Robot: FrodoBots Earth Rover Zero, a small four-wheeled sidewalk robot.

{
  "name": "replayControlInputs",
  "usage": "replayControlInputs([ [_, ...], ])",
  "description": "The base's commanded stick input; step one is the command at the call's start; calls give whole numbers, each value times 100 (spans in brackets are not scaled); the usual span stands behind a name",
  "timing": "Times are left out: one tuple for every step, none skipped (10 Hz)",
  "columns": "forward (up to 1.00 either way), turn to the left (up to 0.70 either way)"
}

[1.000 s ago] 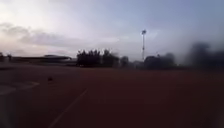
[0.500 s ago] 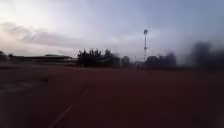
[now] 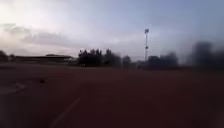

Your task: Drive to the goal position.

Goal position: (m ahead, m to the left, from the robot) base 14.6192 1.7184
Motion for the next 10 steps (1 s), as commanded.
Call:
replayControlInputs([
  [70, 0],
  [70, 0],
  [70, 0],
  [70, 0],
  [70, 0],
  [70, 0],
  [70, 0],
  [70, 0],
  [70, 0],
  [70, 0],
])
